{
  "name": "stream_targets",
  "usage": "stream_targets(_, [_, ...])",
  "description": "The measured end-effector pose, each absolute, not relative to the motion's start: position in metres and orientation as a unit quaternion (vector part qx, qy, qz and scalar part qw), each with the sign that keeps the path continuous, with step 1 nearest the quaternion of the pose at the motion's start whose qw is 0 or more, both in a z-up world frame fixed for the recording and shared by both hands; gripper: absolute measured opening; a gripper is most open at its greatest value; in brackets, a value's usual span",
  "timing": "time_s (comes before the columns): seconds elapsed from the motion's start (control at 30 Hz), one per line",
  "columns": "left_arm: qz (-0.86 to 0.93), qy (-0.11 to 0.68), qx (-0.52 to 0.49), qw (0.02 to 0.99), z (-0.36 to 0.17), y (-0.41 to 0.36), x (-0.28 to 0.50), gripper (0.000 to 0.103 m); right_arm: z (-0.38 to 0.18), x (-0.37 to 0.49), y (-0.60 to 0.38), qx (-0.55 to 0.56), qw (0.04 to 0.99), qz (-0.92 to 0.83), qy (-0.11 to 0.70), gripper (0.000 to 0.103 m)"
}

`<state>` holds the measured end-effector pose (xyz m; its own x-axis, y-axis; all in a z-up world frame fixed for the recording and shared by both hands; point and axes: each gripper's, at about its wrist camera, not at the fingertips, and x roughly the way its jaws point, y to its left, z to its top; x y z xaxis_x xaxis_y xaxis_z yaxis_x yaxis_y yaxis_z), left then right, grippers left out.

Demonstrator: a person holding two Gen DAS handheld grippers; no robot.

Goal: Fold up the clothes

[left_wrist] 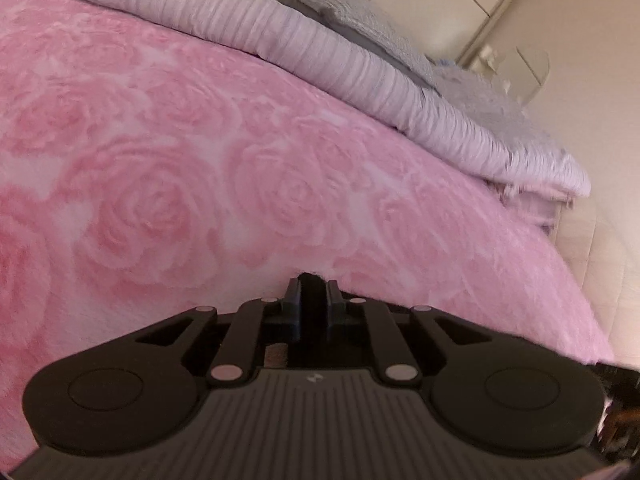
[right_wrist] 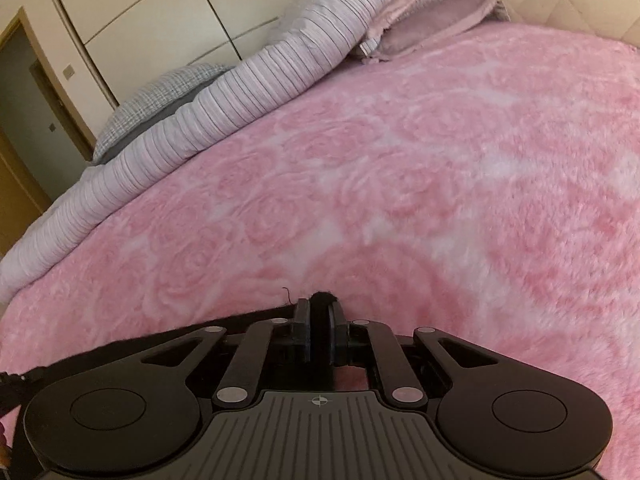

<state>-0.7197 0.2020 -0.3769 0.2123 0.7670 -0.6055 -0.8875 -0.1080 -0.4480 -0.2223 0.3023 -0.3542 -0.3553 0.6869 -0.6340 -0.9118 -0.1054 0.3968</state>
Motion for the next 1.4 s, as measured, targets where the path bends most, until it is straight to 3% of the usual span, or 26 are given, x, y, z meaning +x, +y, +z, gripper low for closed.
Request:
stream_targets(0.07, [0.621, 0.089, -0.414, 0.659, -0.366, 0.200, -0.720, 0.014, -0.348, -0.222, 0.302, -0.161, 0.548, 0.725, 0.384, 0.014])
stream_targets(0.13, [0.630, 0.104, -0.403, 0.656, -0.349, 0.191, -0.717, 0.013, -0.332, -0.226, 0.287, -0.176, 0.563, 0.722, 0.362, 0.034])
stream_targets(0.37, [0.604, 0.161, -0.304, 0.719, -0.318, 0.112, -0.659, 0.013, -0.283, -0.268, 0.185, -0.180, 0.587, 0.756, 0.228, 0.040])
stream_targets(0.5, [0.584, 0.192, -0.277, 0.739, -0.332, 0.053, -0.623, 0.013, -0.304, -0.316, 0.111, -0.232, 0.544, 0.786, 0.179, 0.040])
stream_targets(0.6, [0.600, 0.208, -0.265, 0.725, -0.351, 0.031, -0.620, 0.020, -0.326, -0.336, 0.082, -0.275, 0.535, 0.786, 0.142, 0.040])
stream_targets(0.7, [0.613, 0.171, -0.305, 0.708, -0.359, 0.028, -0.638, 0.022, -0.350, -0.339, 0.069, -0.302, 0.539, 0.779, 0.106, 0.044])
stream_targets(0.73, [0.627, 0.179, -0.304, 0.695, -0.359, 0.028, -0.642, 0.020, -0.352, -0.325, 0.071, -0.277, 0.537, 0.785, 0.132, 0.044])
stream_targets(0.77, [0.645, 0.195, -0.293, 0.678, -0.359, 0.027, -0.644, 0.002, -0.354, -0.310, 0.073, -0.251, 0.535, 0.791, 0.159, 0.044])
stream_targets(0.93, [0.628, 0.185, -0.332, 0.679, -0.347, 0.040, -0.664, 0.003, -0.336, -0.277, 0.087, -0.242, 0.543, 0.772, 0.224, 0.044])
stream_targets(1.03, [0.624, 0.190, -0.296, 0.698, -0.330, 0.074, -0.655, 0.007, -0.323, -0.264, 0.113, -0.213, 0.559, 0.758, 0.258, 0.045])
stream_targets(1.13, [0.605, 0.195, -0.278, 0.720, -0.329, 0.124, -0.648, 0.008, -0.311, -0.270, 0.160, -0.206, 0.565, 0.767, 0.223, 0.045])
stream_targets(1.27, [0.606, 0.214, -0.300, 0.705, -0.357, 0.182, -0.653, 0.011, -0.323, -0.280, 0.223, -0.232, 0.558, 0.767, 0.216, 0.044])
stream_targets(1.3, [0.610, 0.211, -0.308, 0.699, -0.366, 0.188, -0.660, 0.007, -0.330, -0.280, 0.235, -0.243, 0.560, 0.762, 0.218, 0.044])
stream_targets(1.4, [0.608, 0.155, -0.355, 0.693, -0.368, 0.178, -0.681, 0.006, -0.347, -0.264, 0.250, -0.239, 0.567, 0.742, 0.268, 0.048])
